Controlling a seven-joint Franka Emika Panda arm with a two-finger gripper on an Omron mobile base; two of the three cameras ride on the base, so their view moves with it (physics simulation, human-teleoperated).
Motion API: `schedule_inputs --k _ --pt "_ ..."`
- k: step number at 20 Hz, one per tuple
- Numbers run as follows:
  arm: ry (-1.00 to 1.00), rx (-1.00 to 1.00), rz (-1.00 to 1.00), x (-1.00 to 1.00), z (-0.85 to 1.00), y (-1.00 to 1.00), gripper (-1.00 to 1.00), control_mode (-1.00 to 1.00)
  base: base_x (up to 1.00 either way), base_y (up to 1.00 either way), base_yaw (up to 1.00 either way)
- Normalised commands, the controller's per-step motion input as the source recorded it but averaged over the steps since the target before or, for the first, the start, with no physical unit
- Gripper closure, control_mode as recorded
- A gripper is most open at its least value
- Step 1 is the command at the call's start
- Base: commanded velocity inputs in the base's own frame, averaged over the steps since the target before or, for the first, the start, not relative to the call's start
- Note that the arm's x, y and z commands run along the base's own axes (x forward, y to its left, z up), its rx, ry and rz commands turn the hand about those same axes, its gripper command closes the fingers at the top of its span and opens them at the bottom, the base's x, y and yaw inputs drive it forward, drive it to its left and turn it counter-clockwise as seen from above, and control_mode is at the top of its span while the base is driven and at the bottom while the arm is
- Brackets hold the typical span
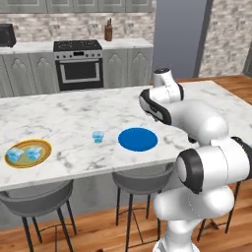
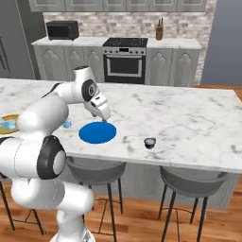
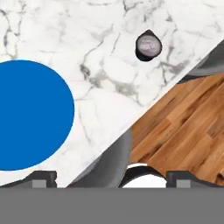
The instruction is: Place two yogurt containers on each plate.
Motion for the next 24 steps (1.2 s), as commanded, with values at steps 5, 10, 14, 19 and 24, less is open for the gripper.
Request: schedule_inputs --k 5,10,14,19,24 --pt "0.00 0.00 0.00 0.00 0.00 0.00 -1.00 1.00 0.50 -0.07 0.00" --pt "0.00 0.00 0.00 0.00 0.00 0.00 -1.00 1.00 0.55 0.00 0.03" --pt "0.00 0.00 0.00 0.00 0.00 0.00 -1.00 1.00 0.85 0.00 0.09" --pt "0.00 0.11 0.10 0.52 0.00 0.02 -1.00 -1.00 0.16 0.00 0.02" --pt "0.00 0.09 0.13 0.45 0.00 0.40 -1.00 -1.00 0.00 0.00 0.00"
